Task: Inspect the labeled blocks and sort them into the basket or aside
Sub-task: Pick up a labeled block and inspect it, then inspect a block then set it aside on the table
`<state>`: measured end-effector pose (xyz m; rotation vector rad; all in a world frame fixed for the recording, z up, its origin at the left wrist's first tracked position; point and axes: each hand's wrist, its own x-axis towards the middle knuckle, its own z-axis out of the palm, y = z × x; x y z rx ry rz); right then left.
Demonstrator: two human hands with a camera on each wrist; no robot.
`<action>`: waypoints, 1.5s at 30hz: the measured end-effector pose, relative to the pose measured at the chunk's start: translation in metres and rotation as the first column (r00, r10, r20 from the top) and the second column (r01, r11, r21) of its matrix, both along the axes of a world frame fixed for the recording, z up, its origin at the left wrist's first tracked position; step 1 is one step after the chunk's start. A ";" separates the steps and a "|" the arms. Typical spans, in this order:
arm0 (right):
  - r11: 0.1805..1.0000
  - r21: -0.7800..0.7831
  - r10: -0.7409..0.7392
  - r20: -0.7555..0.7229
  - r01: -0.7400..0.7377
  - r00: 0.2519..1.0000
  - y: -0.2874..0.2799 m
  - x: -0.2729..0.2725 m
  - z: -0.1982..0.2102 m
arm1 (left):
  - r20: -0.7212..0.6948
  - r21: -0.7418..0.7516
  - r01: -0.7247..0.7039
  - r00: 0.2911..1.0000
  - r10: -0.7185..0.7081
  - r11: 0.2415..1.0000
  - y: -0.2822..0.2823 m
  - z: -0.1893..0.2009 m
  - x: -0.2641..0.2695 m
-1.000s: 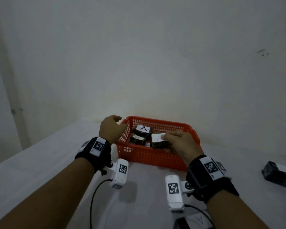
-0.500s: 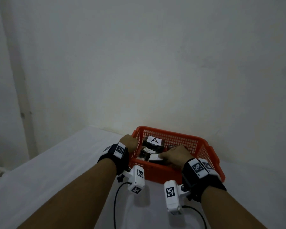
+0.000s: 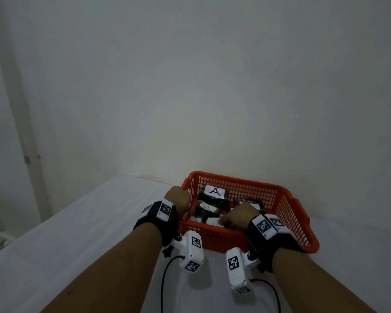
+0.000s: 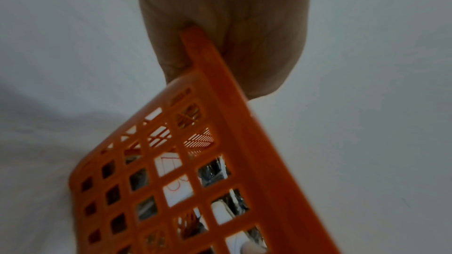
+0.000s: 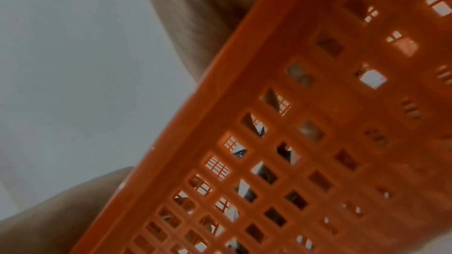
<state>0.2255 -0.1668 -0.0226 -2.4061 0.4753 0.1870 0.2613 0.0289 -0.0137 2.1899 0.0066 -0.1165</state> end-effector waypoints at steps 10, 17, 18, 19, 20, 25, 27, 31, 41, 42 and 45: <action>0.979 -0.176 0.101 -0.044 -0.108 0.994 0.003 0.007 -0.003 | 0.022 -0.112 -0.018 1.000 0.020 0.994 -0.001 -0.007 0.007; 0.977 -0.179 0.111 -0.049 -0.118 0.993 0.009 0.003 0.002 | 0.026 -0.109 -0.032 0.999 0.035 0.994 -0.001 -0.010 0.009; 0.976 -0.179 0.117 -0.053 -0.124 0.992 0.009 0.002 0.003 | 0.024 -0.101 -0.038 0.999 0.040 0.994 -0.001 -0.010 0.009; 0.975 -0.179 0.121 -0.055 -0.129 0.991 0.009 0.001 0.004 | 0.021 -0.095 -0.042 0.999 0.045 0.995 -0.001 -0.009 0.009; 0.974 -0.181 0.130 -0.056 -0.138 0.990 0.010 -0.001 0.004 | 0.022 -0.091 -0.044 0.999 0.046 0.995 -0.001 -0.009 0.009; 0.967 -0.186 0.175 -0.009 -0.174 0.984 0.010 -0.009 0.006 | 0.020 -0.100 -0.038 0.999 0.040 0.994 -0.001 -0.006 0.003; 0.971 -0.191 0.157 0.046 -0.146 0.987 0.009 -0.016 0.012 | 0.012 -0.097 -0.043 0.999 0.044 0.994 0.000 -0.005 0.002; 0.986 -0.145 0.113 0.246 -0.078 0.963 0.001 -0.042 0.033 | 0.036 -0.011 -0.043 0.998 0.044 0.999 0.000 0.000 -0.003; 0.979 -0.169 0.181 0.430 -0.119 0.884 -0.047 -0.154 0.083 | 0.271 0.166 -0.173 0.955 0.123 0.971 -0.001 0.022 -0.021; 0.975 -0.179 0.198 0.413 -0.134 0.889 -0.053 -0.169 0.085 | 0.335 0.160 -0.168 0.936 0.107 0.973 -0.002 0.026 -0.030; 0.960 -0.202 0.257 0.363 -0.193 0.896 -0.067 -0.212 0.086 | 0.483 0.163 -0.105 0.875 0.013 0.981 -0.012 0.035 -0.071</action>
